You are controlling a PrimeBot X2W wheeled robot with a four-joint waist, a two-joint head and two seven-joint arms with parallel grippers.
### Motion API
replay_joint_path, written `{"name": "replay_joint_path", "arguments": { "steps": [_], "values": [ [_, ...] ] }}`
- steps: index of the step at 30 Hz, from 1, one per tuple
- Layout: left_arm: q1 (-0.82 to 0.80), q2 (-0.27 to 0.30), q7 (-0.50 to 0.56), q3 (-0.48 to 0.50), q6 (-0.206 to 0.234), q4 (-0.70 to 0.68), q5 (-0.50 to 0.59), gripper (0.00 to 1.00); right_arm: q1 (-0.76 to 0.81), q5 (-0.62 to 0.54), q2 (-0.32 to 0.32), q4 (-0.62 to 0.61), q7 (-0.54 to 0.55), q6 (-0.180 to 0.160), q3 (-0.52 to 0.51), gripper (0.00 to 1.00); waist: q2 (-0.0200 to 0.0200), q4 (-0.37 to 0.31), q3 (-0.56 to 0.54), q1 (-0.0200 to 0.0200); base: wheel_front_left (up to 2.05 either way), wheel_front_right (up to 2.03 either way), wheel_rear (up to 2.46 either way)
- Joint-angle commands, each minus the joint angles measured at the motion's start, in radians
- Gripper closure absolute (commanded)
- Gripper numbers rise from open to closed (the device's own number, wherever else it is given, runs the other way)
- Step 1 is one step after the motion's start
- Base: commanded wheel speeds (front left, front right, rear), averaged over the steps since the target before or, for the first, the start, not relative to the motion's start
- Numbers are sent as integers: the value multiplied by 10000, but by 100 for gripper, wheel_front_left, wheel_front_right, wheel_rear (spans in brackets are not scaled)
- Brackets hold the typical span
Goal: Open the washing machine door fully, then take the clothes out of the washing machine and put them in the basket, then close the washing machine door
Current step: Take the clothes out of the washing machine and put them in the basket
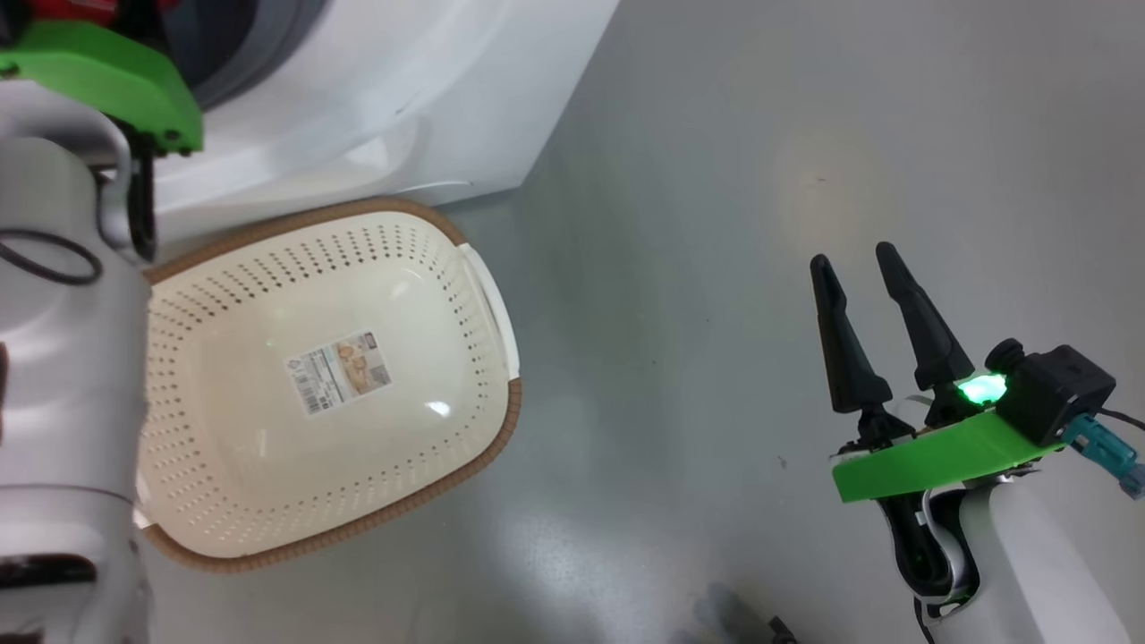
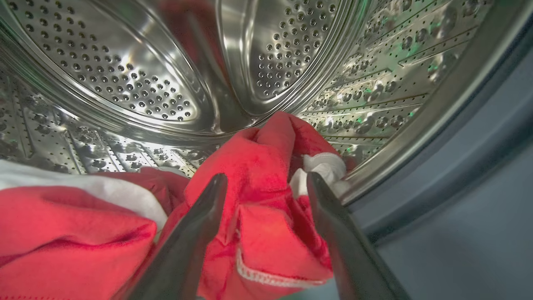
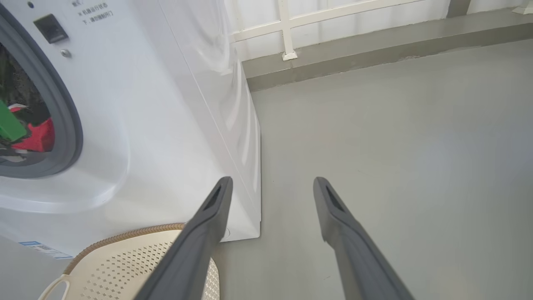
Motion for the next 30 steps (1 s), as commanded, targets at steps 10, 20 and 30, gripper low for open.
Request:
{"name": "replay_joint_path", "arguments": {
  "steps": [10, 20, 30],
  "values": [
    [-1098, 1068, -39, 143, 386, 1239, 25, 0, -241, 354, 3, -359, -63, 75, 349, 0, 0, -511, 552, 0, 0, 0, 0],
    [-2018, 1446, 676, -118, 626, 2200, 117, 0, -362, 475, 4, -406, -63, 75, 416, 0, 0, -602, 704, 0, 0, 0, 0],
    [-2107, 1440, 1008, -264, 813, 2370, 23, 100, -400, 509, 4, -459, -63, 75, 403, 0, 0, -533, 563, 0, 0, 0, 0]
  ]
}}
